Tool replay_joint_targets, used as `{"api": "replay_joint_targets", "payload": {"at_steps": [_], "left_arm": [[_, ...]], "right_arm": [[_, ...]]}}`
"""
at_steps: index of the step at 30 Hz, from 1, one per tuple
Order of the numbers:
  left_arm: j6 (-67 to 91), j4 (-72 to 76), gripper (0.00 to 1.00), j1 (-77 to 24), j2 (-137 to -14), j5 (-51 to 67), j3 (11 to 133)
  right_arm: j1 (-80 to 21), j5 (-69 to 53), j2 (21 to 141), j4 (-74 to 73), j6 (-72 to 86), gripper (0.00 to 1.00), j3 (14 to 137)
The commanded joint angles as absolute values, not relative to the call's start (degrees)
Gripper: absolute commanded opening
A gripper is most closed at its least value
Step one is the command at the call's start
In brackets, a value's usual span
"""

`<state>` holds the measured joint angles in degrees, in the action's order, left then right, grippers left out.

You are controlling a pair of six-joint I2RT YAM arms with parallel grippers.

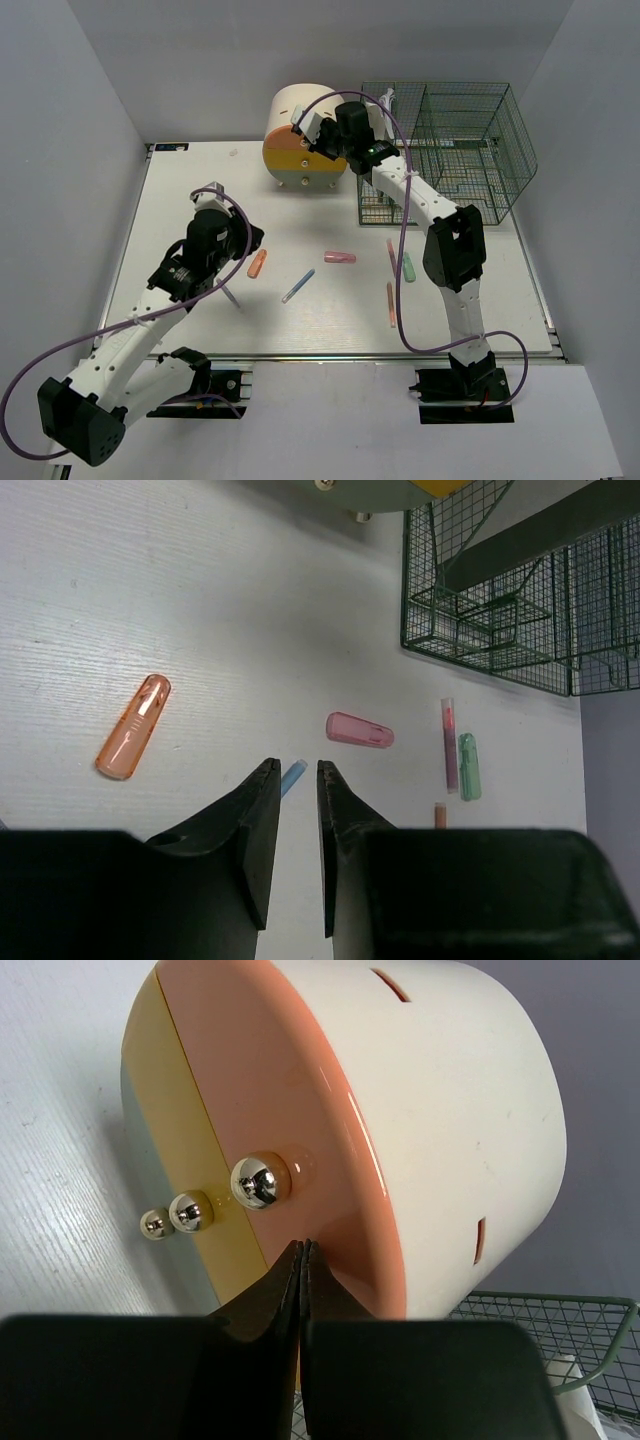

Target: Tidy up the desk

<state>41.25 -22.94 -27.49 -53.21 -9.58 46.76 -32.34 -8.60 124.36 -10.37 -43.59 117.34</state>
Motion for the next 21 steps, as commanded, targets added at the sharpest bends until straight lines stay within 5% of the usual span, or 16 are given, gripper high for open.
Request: {"api": "replay_joint_targets", "payload": {"at_steps": [1, 8, 12, 18, 21], "left_arm": [[40.3, -21.6, 0.32, -27.2, -53.3, -8.4, 49.0], [39.0, -19.3, 0.40, -27.2, -54.7, -6.7, 49.3], [38.5, -15.9, 0.50, -27.2, -57.0, -4.5, 49.1], [40.9, -5.6, 0.57, -26.7, -64.9, -0.1, 48.9], [42.4, -1.3, 0.57, -25.1, -70.1, 4.6, 50.0]], "right_arm": [[-32.1, -6.9, 125.1, -6.5, -43.6, 0.00, 118.7], [-31.6, -11.2, 123.2, -8.9, -42.4, 0.00, 118.4], [-30.8, -30.7, 115.9, -14.1, -38.7, 0.00, 113.9], [-30.8, -42.4, 102.4, -12.8, -23.1, 0.48, 100.9], [-29.8, -41.0, 100.1, -15.0, -16.4, 0.56, 99.8]]}}
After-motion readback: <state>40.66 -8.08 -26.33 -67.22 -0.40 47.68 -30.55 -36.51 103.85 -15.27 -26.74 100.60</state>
